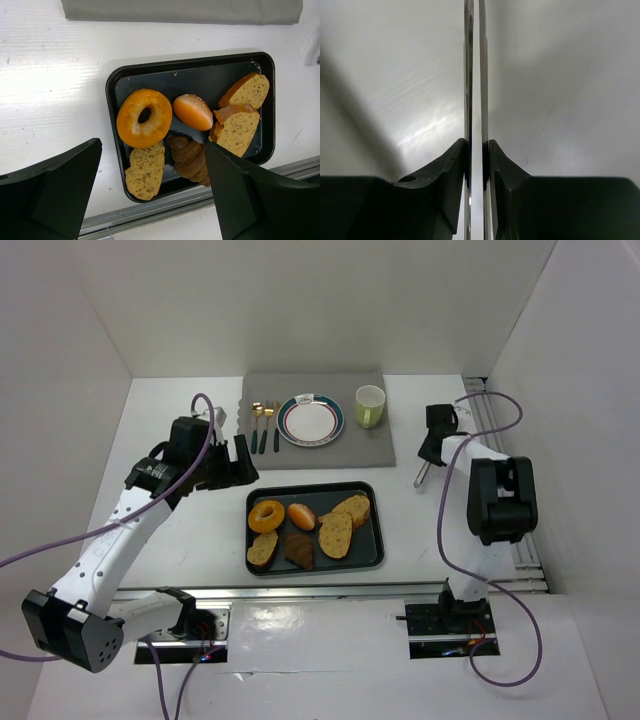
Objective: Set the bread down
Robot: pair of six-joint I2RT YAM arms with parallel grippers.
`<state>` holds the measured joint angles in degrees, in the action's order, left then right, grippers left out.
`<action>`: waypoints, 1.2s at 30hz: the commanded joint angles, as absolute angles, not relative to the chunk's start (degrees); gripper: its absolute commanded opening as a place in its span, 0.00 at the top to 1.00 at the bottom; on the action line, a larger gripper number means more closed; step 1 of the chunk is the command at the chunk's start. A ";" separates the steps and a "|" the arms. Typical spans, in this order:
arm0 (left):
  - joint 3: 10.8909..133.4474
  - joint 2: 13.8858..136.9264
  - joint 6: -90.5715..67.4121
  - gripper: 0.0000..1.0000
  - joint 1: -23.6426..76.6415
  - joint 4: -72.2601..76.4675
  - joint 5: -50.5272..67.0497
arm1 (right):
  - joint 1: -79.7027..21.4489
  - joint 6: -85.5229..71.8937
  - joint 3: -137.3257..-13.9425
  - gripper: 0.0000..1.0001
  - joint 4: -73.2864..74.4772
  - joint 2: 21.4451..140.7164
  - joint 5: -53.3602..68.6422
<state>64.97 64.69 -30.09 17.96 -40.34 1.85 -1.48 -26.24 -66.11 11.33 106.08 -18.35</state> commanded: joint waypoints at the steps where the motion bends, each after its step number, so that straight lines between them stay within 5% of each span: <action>1: 66.53 64.69 -28.74 0.03 17.67 -39.81 2.55 | -5.00 -25.58 -64.52 0.69 16.95 92.22 -16.89; 9: 71.54 65.30 -29.26 0.02 15.04 -42.97 -1.66 | -21.16 -19.51 -63.63 0.62 36.72 71.74 3.93; 17: 73.21 67.24 -30.67 0.02 11.34 -44.12 -5.19 | -47.42 -27.39 -68.91 0.56 48.87 70.66 13.62; 36: 75.32 65.66 -29.44 0.02 7.91 -45.70 -4.31 | -57.39 -48.68 -70.22 0.45 42.56 77.17 20.65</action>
